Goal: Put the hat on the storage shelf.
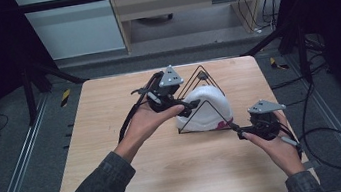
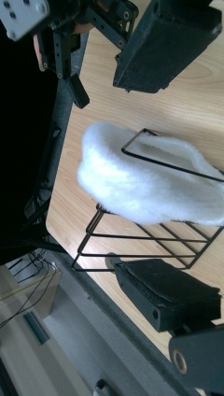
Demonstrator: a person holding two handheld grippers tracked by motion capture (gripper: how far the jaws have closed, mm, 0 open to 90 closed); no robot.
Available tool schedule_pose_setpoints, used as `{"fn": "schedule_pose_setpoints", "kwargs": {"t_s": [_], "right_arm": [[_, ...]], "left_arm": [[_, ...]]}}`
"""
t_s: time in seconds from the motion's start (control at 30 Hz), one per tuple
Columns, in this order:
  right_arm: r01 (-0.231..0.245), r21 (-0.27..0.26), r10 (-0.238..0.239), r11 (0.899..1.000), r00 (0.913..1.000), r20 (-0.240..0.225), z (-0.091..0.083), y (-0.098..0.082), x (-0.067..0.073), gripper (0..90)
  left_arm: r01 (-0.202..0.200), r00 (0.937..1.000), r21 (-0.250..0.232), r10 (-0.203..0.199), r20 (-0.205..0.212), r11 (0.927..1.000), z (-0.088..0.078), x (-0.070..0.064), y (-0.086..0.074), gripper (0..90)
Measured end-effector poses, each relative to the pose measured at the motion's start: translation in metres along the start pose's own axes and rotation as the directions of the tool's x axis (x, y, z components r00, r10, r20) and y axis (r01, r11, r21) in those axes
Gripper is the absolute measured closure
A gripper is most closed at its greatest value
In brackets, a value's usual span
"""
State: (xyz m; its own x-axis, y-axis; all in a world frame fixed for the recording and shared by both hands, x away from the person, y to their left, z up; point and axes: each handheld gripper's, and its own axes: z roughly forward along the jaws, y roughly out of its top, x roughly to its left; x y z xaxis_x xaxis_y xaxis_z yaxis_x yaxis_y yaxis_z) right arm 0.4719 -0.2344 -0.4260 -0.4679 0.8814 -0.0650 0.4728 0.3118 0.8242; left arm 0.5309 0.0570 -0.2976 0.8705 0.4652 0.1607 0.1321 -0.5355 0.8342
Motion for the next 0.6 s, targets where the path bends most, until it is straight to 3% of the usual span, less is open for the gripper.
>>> {"fn": "schedule_pose_setpoints", "kwargs": {"t_s": [0.27, 0.43, 0.6], "right_arm": [[0.027, -0.002, -0.027, 1.0, 0.9996, 0.005, 0.0, -0.007, 0.0, 9.9], [0.031, 0.003, -0.031, 1.0, 0.9995, 0.009, -0.002, -0.014, 0.001, 8.8], [0.003, 0.009, -0.003, 1.0, 0.9999, 0.014, -0.003, -0.026, -0.003, 8.2]], "left_arm": [[-0.035, 0.9993, -0.018, 0.036, 0.013, 0.9992, -0.015, -0.018, 0.004, 7.6], [-0.036, 0.9991, -0.024, 0.037, 0.019, 0.999, -0.024, -0.027, 0.003, 7.1], [-0.032, 0.9993, -0.025, 0.032, 0.02, 0.9992, -0.03, -0.032, -0.001, 6.1]]}}
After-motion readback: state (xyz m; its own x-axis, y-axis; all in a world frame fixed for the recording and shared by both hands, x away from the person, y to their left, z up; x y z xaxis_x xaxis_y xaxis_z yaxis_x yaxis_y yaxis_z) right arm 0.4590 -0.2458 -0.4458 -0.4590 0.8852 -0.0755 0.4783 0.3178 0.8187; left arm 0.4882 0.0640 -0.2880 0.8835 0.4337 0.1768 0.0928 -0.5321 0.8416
